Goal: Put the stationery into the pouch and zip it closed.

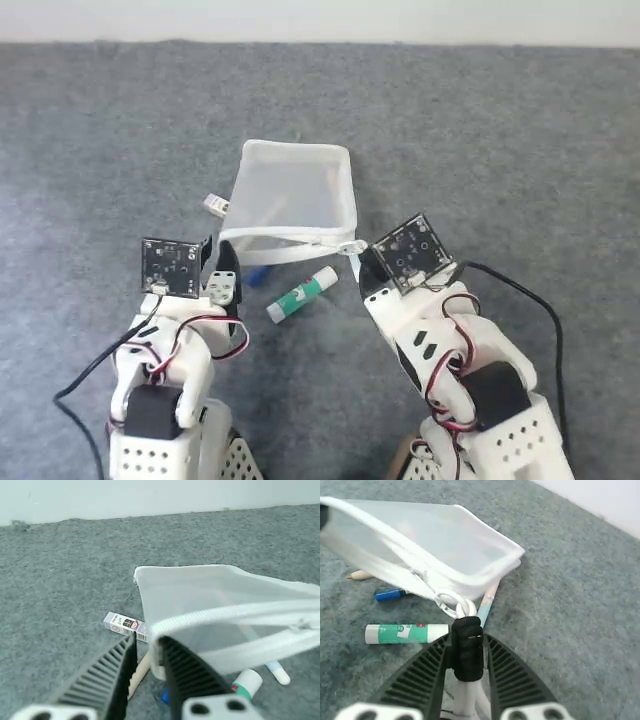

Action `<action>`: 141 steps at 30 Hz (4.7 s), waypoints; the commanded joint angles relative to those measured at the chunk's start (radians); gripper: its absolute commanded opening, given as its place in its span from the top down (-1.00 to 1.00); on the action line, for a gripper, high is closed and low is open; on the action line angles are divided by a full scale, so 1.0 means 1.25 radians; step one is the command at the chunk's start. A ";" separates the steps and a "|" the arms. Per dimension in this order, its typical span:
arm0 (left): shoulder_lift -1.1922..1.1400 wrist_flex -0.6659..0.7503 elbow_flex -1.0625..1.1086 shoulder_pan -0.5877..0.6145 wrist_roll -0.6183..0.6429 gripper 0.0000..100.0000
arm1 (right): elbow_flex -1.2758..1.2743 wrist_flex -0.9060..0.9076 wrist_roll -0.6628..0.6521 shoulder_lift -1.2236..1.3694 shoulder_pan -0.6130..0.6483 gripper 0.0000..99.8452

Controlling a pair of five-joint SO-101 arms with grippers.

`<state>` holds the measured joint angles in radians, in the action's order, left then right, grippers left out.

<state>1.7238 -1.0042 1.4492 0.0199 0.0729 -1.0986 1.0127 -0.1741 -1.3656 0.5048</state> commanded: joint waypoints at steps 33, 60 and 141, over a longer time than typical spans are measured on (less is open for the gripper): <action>0.010 0.009 -0.003 -0.095 -0.020 0.98 | 0.059 0.131 -0.103 -0.359 0.172 0.97; 0.006 0.002 -0.122 0.028 -0.017 0.98 | -0.149 -0.107 0.014 -0.359 -0.055 0.64; -0.567 -0.012 -0.537 0.319 0.244 0.98 | 0.194 -0.223 0.015 0.530 -0.028 0.64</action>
<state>0.9659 -1.0625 0.8002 0.4173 0.3659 -0.9375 0.7841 -0.1665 -0.7503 0.4695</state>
